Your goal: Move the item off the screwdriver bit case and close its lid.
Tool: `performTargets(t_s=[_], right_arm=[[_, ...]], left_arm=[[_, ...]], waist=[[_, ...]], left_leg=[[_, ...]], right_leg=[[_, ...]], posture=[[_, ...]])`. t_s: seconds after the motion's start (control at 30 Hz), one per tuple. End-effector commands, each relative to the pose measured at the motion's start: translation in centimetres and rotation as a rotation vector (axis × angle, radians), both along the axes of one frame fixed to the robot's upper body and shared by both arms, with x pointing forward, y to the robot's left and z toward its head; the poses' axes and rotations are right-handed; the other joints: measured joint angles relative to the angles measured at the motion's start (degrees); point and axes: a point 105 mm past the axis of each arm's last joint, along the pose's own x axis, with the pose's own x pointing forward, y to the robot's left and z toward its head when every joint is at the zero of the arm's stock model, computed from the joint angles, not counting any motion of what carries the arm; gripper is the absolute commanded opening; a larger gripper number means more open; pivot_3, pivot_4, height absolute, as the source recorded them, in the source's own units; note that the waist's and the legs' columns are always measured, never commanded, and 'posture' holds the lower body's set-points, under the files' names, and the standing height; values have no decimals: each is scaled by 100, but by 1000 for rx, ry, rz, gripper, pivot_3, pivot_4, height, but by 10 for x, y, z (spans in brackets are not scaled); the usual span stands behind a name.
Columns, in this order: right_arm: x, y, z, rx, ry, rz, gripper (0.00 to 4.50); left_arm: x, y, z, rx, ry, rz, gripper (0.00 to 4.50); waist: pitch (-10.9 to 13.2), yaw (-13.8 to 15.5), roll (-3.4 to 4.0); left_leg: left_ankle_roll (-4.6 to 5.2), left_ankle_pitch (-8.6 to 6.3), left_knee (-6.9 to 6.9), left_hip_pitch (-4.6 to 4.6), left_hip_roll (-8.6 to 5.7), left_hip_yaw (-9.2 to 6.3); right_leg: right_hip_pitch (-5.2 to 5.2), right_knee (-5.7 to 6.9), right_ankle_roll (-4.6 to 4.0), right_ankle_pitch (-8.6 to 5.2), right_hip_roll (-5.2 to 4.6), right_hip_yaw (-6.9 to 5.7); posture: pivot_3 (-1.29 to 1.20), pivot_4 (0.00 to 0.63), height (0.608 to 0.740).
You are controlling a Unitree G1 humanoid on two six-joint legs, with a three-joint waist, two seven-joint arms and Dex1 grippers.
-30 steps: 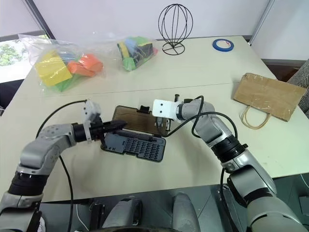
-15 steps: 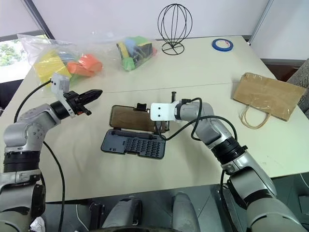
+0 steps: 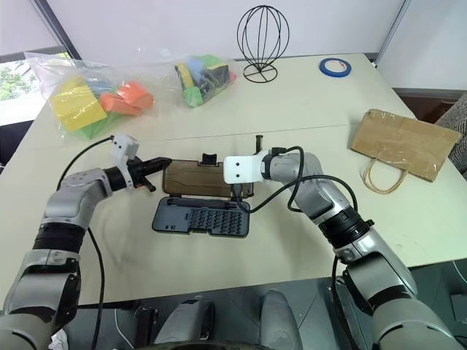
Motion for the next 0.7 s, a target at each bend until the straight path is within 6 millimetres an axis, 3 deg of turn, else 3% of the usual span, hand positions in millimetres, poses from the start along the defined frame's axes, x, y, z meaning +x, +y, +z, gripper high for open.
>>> performTargets(t_s=[0.03,0.47,0.67,0.7], right_arm=[[-3,5,25,43,-78,19,51],[-3,-5,25,49,-10,-35,51],[-7,-14,20,81,108,-95,2943],[-9,-14,20,94,139,-100,2943]], left_arm=[[6,-3,5,36,-43,-31,0],[8,-12,14,1,-83,-82,0],[8,-15,19,-11,-90,-101,0],[8,-15,20,-13,-91,-101,0]], waist=[[0,3,0],[0,6,0],[0,9,0],[0,12,0]], left_leg=[[0,0,0,0,0,0],[0,0,4,-3,-1,0],[0,0,4,-3,-1,-1],[0,0,4,-3,-1,-2]], right_leg=[[0,0,0,0,0,-1],[1,1,0,0,-1,-4],[1,3,0,0,-1,-4],[1,3,0,0,-1,-5]], posture=[[0,150,740],[0,150,740],[0,150,740],[0,150,740]])
